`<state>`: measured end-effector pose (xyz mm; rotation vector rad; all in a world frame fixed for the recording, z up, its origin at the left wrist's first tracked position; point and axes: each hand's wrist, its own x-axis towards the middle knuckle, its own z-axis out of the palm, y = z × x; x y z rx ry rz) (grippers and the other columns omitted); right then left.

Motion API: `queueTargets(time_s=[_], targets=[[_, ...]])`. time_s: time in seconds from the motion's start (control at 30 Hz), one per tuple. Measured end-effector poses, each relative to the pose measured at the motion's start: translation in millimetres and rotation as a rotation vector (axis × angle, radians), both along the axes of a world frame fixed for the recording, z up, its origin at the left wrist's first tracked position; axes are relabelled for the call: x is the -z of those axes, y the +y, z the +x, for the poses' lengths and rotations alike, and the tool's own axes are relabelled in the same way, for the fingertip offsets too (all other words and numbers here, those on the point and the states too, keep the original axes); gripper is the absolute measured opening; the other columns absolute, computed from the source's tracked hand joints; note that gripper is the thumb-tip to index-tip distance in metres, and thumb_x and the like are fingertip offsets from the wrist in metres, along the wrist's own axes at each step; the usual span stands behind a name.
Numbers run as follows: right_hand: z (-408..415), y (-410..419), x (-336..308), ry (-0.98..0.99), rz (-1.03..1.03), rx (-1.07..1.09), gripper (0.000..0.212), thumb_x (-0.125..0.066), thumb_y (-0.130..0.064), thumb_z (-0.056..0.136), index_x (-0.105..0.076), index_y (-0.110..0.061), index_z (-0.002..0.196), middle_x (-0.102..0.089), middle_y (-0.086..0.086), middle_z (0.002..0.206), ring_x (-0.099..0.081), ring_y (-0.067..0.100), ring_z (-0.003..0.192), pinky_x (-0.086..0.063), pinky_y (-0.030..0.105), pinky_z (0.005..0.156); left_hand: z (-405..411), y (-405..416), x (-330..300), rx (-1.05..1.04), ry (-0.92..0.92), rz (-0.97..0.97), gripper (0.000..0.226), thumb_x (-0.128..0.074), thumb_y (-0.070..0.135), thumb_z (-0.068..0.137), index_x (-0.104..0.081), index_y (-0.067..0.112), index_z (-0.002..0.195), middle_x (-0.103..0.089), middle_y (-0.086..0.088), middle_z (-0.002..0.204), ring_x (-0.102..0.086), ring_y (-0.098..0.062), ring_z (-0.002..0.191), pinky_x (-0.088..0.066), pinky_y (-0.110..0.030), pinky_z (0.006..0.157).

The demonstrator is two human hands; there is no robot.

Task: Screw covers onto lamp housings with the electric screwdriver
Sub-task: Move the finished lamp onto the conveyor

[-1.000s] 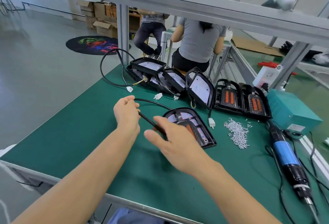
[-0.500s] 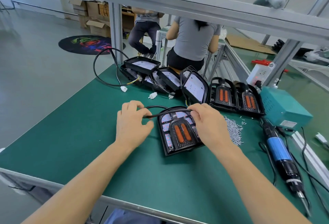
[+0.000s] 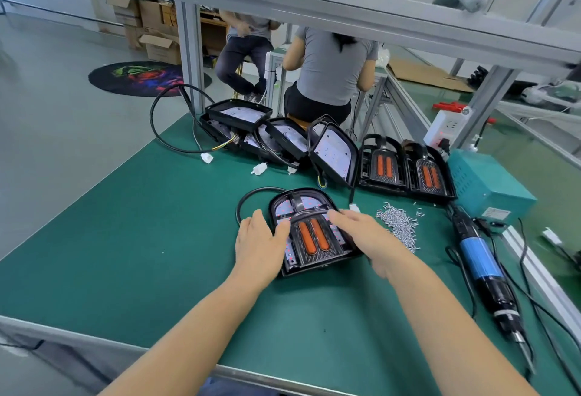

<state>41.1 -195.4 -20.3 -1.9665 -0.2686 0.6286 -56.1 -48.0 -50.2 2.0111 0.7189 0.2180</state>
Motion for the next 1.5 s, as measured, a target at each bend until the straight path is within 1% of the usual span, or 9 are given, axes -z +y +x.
queueTargets(time_s=[0.1,0.3,0.43,0.67,0.87,1.07,1.2,1.37,1.5], targets=[[4.5,1.0,4.2,0.023,-0.022,-0.027,0.038,-0.072,-0.038,0.086,-0.066,-0.018,0.118,-0.071,-0.001,0.114,-0.063,0.018,0.112,-0.040,0.035,0.108,4.2,-9.5,-3.9,-0.016,0.006,0.029,0.051,-0.037,0.042,0.098,-0.036,0.008,0.135,-0.042,-0.014,0.139,-0.032,-0.028,0.131,-0.025,-0.045,0.110],[6.1,-0.6,13.5,0.099,0.113,0.026,0.041,-0.083,-0.017,0.074,-0.069,-0.006,0.111,-0.076,0.013,0.097,-0.071,0.025,0.087,-0.054,0.042,0.095,7.5,-11.9,2.0,-0.051,-0.172,-0.260,0.045,-0.048,0.035,0.094,-0.040,0.019,0.136,-0.041,-0.003,0.142,-0.036,-0.024,0.134,-0.030,-0.045,0.111],[5.9,-4.6,16.3,0.172,0.227,0.045,0.025,-0.082,-0.004,0.071,-0.071,-0.008,0.094,-0.076,0.015,0.090,-0.071,0.025,0.074,-0.060,0.037,0.074,8.1,-17.6,-0.6,-0.092,-0.386,-0.504,0.040,-0.054,0.017,0.094,-0.046,0.027,0.132,-0.040,0.012,0.131,-0.047,0.008,0.111,-0.038,-0.012,0.092],[-4.6,-7.2,23.5,0.206,0.377,0.039,0.033,-0.076,-0.002,0.077,-0.068,-0.001,0.109,-0.074,0.017,0.101,-0.072,0.025,0.083,-0.057,0.031,0.071,16.6,-17.6,-1.1,-0.129,-0.550,-0.624,0.046,-0.054,0.003,0.091,-0.046,0.020,0.134,-0.055,0.010,0.128,-0.052,-0.005,0.118,-0.040,-0.029,0.104],[-8.7,-6.7,13.4,0.042,0.275,0.135,0.025,-0.075,-0.006,0.082,-0.067,-0.011,0.105,-0.076,0.003,0.094,-0.072,0.012,0.078,-0.055,0.022,0.069,28.7,-12.6,-5.9,-0.027,-0.531,-0.689,0.032,-0.049,-0.004,0.090,-0.060,0.026,0.096,-0.072,0.016,0.088,-0.066,0.004,0.079,-0.051,-0.011,0.066],[-5.2,-19.5,-2.9,-0.192,0.186,0.289,0.026,-0.077,-0.005,0.077,-0.065,-0.018,0.096,-0.074,-0.002,0.093,-0.070,0.016,0.087,-0.055,0.032,0.082,41.3,-25.6,-13.3,0.130,-0.473,-0.733,0.035,-0.049,0.001,0.093,-0.056,0.016,0.124,-0.064,0.003,0.121,-0.061,-0.007,0.107,-0.048,-0.021,0.088],[-5.3,-30.5,-4.7,-0.197,0.352,0.287,0.029,-0.073,0.005,0.078,-0.067,-0.013,0.101,-0.076,0.000,0.091,-0.070,0.010,0.079,-0.054,0.018,0.066,43.5,-26.8,-14.0,0.221,-0.526,-0.701,0.039,-0.050,0.005,0.094,-0.052,0.014,0.132,-0.061,0.003,0.129,-0.055,-0.011,0.121,-0.039,-0.035,0.108],[-4.7,-45.3,-4.7,-0.191,0.498,0.315,0.028,-0.071,0.005,0.081,-0.067,-0.012,0.104,-0.076,0.003,0.096,-0.069,0.014,0.085,-0.055,0.035,0.082,46.7,-27.6,-15.7,0.374,-0.545,-0.676,0.046,-0.060,0.031,0.088,-0.052,0.025,0.133,-0.061,0.008,0.129,-0.054,-0.009,0.123,-0.036,-0.040,0.110],[-3.7,-56.1,-7.5,-0.223,0.580,0.336,0.029,-0.070,0.005,0.082,-0.067,-0.014,0.104,-0.077,-0.001,0.093,-0.071,0.010,0.084,-0.055,0.029,0.078,51.0,-28.4,-21.7,0.546,-0.559,-0.603,0.055,-0.065,0.049,0.077,-0.054,0.035,0.129,-0.060,0.011,0.130,-0.052,-0.007,0.124,-0.035,-0.035,0.106]])
